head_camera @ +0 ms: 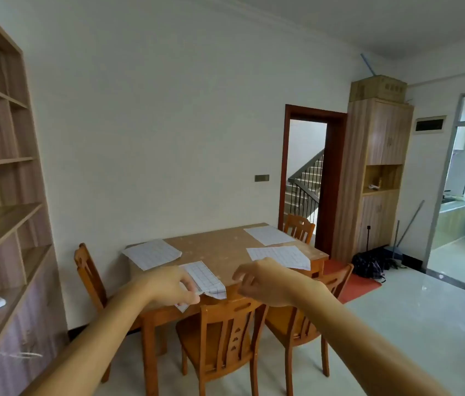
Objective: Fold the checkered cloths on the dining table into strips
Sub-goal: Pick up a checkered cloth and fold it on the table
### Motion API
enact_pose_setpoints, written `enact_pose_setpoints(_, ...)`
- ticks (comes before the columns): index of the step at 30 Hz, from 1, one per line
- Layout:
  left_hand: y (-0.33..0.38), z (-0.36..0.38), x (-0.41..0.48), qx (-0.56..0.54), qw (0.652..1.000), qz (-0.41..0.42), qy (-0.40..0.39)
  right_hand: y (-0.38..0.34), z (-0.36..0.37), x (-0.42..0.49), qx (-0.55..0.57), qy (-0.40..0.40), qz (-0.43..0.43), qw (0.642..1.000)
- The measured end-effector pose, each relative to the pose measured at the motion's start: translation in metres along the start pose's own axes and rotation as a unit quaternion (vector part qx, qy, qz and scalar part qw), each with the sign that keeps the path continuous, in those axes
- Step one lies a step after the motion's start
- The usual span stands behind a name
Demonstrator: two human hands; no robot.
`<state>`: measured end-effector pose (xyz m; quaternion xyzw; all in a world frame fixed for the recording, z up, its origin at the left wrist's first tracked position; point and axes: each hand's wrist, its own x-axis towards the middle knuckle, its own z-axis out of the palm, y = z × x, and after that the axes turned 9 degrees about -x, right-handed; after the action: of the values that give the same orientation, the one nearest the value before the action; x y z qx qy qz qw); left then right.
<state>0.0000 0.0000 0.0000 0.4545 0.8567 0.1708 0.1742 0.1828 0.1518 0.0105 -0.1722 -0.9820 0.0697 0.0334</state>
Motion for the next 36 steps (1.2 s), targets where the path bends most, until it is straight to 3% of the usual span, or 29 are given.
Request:
enact_pose_setpoints(7,-0.003,-0.006,0.024,0.021,0.999,-0.025,-0.007,0.015,0.008,0.028,-0.024,-0.066,0.02,0.997)
enact_pose_setpoints(20,0.02,0.0,0.137,0.032,0.999,-0.032,-0.002,0.106,0.018,0.113,-0.005,-0.051,-0.003,0.999)
enact_pose_setpoints(36,0.018,0.006,0.314,0.028,0.997,-0.056,-0.055,0.244,0.038,0.224,0.059,-0.059,0.04,0.996)
